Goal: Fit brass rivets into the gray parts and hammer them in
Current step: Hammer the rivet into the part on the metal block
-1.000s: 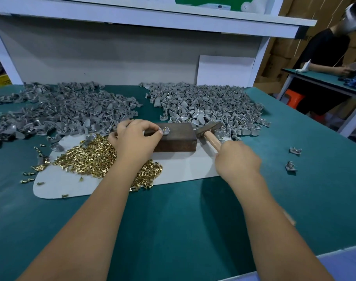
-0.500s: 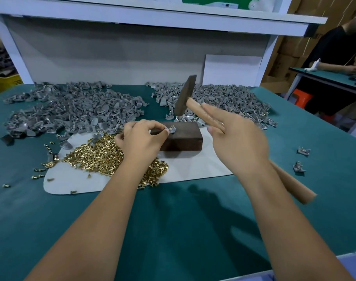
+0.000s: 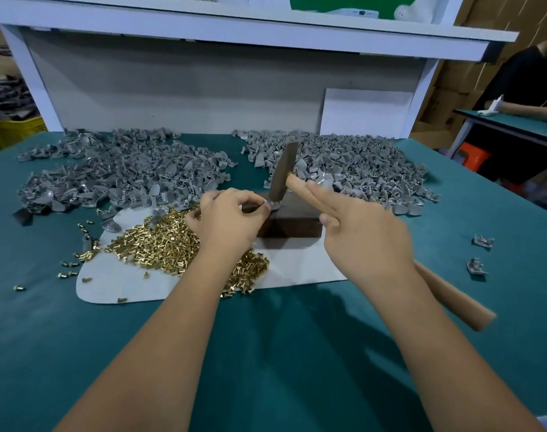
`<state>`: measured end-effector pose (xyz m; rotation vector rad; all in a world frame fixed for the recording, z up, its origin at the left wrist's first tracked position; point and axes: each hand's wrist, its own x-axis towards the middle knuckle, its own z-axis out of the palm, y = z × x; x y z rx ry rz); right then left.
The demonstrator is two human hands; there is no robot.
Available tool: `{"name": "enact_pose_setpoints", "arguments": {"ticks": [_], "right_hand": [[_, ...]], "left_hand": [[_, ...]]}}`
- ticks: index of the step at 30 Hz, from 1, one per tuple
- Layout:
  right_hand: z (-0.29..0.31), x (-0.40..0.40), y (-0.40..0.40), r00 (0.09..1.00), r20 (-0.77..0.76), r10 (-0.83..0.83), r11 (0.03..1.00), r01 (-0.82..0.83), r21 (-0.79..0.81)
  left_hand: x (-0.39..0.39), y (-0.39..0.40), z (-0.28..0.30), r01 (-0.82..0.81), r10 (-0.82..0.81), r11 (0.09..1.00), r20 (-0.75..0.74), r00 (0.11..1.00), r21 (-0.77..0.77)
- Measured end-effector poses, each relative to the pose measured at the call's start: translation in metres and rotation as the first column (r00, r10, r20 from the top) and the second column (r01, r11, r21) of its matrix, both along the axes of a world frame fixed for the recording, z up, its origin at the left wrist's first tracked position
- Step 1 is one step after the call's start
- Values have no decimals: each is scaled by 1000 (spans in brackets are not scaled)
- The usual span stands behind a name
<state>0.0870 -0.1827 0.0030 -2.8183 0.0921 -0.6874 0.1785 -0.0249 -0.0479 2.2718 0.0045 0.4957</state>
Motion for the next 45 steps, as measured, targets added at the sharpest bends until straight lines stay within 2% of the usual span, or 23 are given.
{"name": "enact_pose_setpoints", "arguments": {"ticks": [2,6,7,9,11,16,18,21,26,31,35,39,43,45], "right_hand": [[3,2,-1,1000,-29,-7,1000,7,0],[8,3,1,982,185,-19,999,11,45],[7,2,2,984,180,-10,1000,8,9],[4,1,6,998,59,11,998,-7,-70],[6,2,7,1000,13,13,997,-12,-78],[13,5,12,973,227,-27,999,30,-10],[7,2,14,987,159,-27,995,42,-91],[-1,1,15,998,56,-27,997,31,-76],[3,2,11,970,215,-115,993,114,15],[-2,-2,8,995,101,-22,995,32,-94],[2,0,10,983,168,-72,995,83,-57],[-1,-1,9,994,104,-27,989,42,-143],[3,0,9,982,178,-61,990,82,-115],[-1,-1,9,985,167,-37,985,65,-163]], "left_hand": [[-2,0,1,0,0,1000,-14,1000,4],[-1,-3,1,-9,9,1000,-5,1000,-9],[-1,-2,1,-9,9,1000,-3,1000,-14],[-2,-1,1,6,-6,999,-7,1000,-34],[-3,-1,1,14,-15,999,-10,1000,-43],[0,-3,2,-23,23,999,0,1000,22],[0,-2,1,-13,13,1000,-3,1000,-9],[0,-1,-1,3,-4,1000,-15,1000,-15],[3,-2,-3,-2,2,1000,-8,1000,-19],[4,0,-3,6,-6,1000,1,1000,-11],[4,-2,-3,-4,4,999,4,1000,-35],[4,0,-4,12,-11,999,15,1000,-39],[5,-2,-4,-11,11,999,13,1000,-41],[5,-2,-4,-4,5,999,18,1000,-36]]}}
